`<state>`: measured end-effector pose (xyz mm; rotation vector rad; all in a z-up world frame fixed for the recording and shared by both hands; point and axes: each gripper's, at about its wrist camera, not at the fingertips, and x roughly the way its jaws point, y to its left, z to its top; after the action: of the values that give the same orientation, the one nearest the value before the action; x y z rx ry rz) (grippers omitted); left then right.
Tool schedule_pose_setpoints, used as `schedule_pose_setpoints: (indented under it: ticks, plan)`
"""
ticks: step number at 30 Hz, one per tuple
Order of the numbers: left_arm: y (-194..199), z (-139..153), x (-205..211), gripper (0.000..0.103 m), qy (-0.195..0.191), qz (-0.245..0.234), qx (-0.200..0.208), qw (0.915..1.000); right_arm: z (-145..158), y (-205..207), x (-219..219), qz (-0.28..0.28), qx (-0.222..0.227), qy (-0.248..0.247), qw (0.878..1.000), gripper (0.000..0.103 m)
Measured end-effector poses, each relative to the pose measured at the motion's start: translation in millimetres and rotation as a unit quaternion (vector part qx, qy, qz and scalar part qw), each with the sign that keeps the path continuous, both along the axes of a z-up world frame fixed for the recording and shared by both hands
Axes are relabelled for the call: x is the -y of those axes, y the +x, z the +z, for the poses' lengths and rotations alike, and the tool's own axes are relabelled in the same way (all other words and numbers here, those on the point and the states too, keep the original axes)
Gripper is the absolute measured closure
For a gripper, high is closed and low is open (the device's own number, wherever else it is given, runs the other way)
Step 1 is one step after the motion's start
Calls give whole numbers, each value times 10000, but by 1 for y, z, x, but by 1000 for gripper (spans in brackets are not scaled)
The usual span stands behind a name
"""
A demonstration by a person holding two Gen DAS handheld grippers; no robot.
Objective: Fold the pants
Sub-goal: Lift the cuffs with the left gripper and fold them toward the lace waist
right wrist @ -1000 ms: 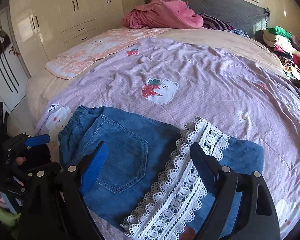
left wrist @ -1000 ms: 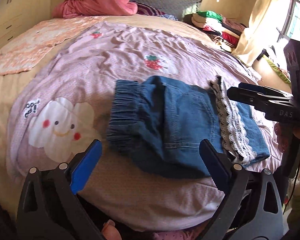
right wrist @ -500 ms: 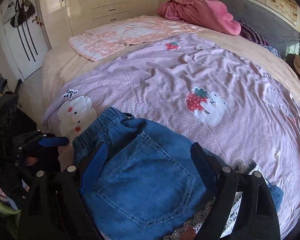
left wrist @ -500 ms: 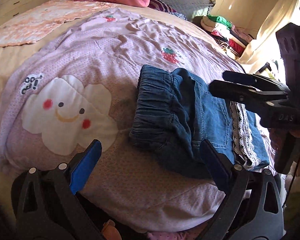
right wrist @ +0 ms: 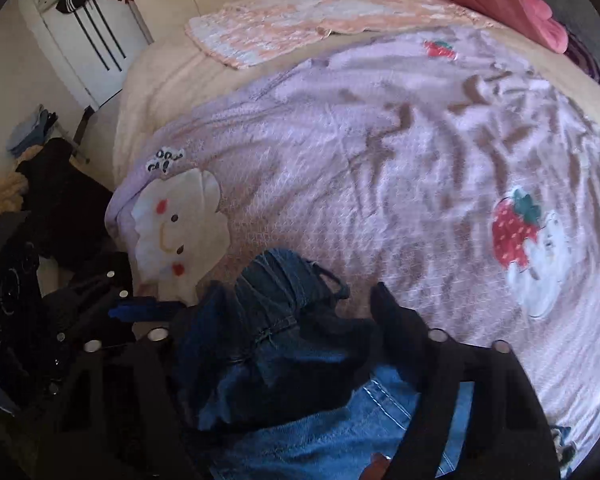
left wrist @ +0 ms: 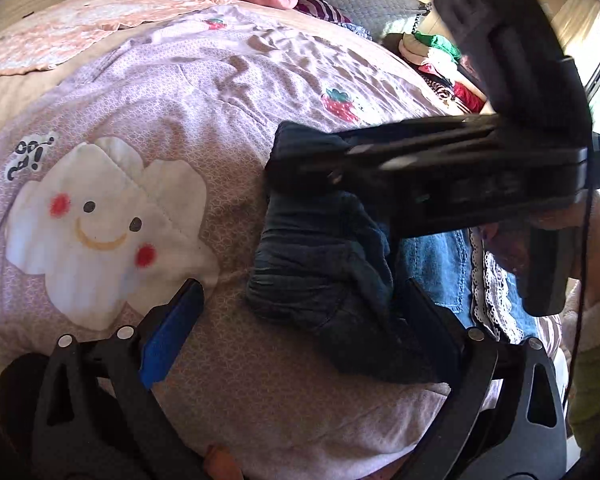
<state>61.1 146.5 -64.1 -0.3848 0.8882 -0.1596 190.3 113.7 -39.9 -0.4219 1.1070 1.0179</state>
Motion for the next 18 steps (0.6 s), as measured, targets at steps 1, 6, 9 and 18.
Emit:
schedule_pose_setpoints:
  ticks: [1,6,9,18]
  plan:
    - [1,-1,-1,11,-20,-1,9,10000,-6,1,-1,50,-108,2,9999,52]
    - [2,-3,-5,11,-135,-21,79,9999,-1,8,24,-115,-492,685,9964,72]
    - [1,1,-7,11,-301,-43,166,9994,19,7,51,-133,-622,1269,9899,74]
    - [18,16,17,35,-1602,-801,314,9833,72,-2,124,-90,-420,2237,9737,75]
